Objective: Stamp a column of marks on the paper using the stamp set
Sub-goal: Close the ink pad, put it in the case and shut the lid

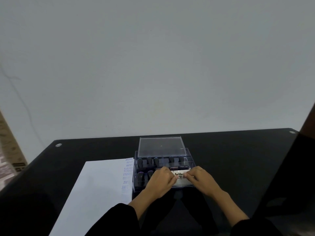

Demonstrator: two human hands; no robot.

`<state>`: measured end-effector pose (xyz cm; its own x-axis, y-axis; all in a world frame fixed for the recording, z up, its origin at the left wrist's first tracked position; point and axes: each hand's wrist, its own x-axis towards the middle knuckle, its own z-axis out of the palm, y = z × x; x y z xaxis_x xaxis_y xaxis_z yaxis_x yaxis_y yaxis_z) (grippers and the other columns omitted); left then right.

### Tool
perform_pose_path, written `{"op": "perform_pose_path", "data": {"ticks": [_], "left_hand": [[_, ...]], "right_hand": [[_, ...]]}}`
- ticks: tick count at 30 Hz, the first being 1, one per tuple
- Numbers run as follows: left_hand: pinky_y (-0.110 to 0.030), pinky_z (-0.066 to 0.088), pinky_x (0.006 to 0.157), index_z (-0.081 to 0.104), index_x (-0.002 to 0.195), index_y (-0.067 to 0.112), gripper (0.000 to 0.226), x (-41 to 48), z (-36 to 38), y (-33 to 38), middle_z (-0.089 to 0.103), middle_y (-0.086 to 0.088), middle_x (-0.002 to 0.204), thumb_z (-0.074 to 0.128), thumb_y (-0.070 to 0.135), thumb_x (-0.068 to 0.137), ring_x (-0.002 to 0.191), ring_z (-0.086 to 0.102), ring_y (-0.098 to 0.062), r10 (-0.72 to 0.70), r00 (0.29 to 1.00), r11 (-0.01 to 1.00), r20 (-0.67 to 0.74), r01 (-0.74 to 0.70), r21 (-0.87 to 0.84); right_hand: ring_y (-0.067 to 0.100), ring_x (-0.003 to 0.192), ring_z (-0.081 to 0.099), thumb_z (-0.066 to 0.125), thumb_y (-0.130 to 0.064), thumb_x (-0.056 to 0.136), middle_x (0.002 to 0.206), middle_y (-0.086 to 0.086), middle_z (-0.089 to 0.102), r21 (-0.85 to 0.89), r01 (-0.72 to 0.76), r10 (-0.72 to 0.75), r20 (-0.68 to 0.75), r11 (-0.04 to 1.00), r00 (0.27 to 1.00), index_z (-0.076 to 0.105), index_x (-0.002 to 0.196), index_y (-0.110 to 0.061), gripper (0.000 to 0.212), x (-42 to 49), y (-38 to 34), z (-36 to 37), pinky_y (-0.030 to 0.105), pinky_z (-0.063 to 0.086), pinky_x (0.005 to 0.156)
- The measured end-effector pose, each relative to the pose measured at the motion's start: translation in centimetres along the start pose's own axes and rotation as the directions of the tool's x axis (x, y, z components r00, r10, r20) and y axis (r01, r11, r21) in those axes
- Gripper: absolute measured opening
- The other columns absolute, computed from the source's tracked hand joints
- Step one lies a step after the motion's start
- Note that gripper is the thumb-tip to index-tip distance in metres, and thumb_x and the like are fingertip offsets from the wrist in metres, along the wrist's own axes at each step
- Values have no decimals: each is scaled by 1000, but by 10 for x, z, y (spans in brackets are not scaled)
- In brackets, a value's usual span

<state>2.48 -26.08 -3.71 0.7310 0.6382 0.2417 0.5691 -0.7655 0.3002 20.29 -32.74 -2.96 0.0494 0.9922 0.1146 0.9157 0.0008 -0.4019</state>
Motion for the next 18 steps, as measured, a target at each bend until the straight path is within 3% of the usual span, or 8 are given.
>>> {"op": "perform_pose_path", "data": {"ticks": [2, 4, 8, 9, 13, 18], "left_hand": [[-36, 44, 86, 67, 86, 6, 70, 1, 1, -2, 68, -5, 89, 14, 51, 90, 94, 54, -16, 17, 1000, 999, 3, -18, 30], [-33, 41, 87, 67, 84, 6, 58, 4, 1, -4, 67, -5, 88, 24, 44, 96, 91, 54, -16, 43, 999, 995, 4, -44, 91], [-32, 41, 86, 66, 88, 8, 40, 16, -11, -11, 66, -5, 90, 36, 32, 99, 84, 54, -18, 110, 993, 990, -51, -105, 91], [-33, 42, 87, 67, 93, 9, 37, 22, -17, -15, 67, -4, 94, 38, 31, 98, 87, 56, -17, 118, 989, 992, -86, -114, 60], [-26, 40, 93, 66, 110, 15, 27, 52, -48, -47, 65, 0, 114, 44, 22, 96, 108, 55, -14, 55, 977, 998, -206, -60, -16], [-26, 41, 93, 64, 114, 15, 27, 83, -80, -97, 63, -2, 116, 46, 18, 96, 110, 55, -15, -132, 967, 986, -219, 106, -128]], "right_hand": [[6, 96, 51, 39, -40, 98, 96, 0, 64, -59, 0, 0, -8, 998, 1000, 63, 80, -23, 35, 1, -1, 3, 23, 41, 75], [8, 98, 52, 33, -44, 98, 99, -3, 65, -133, -11, 9, -16, 991, 1000, 66, 88, -22, 41, 3, -3, 5, 24, 41, 78], [6, 103, 51, 0, -68, 81, 102, -10, 66, -259, 13, -36, -83, 966, 996, 68, 94, -28, 80, 10, -9, -1, 26, 33, 96], [5, 105, 51, 0, -69, 82, 103, -12, 65, -255, 20, -52, -118, 967, 992, 67, 96, -28, 80, 15, -9, -4, 26, 31, 98], [6, 113, 49, 39, -39, 97, 119, -10, 61, -181, 21, -67, -251, 983, 966, 66, 109, -26, 32, 49, -5, -20, 25, 32, 101], [14, 113, 51, 51, -22, 94, 122, 0, 61, -24, -73, 63, -286, 997, 956, 66, 115, -19, 25, 106, 0, -35, 23, 42, 92]]}}
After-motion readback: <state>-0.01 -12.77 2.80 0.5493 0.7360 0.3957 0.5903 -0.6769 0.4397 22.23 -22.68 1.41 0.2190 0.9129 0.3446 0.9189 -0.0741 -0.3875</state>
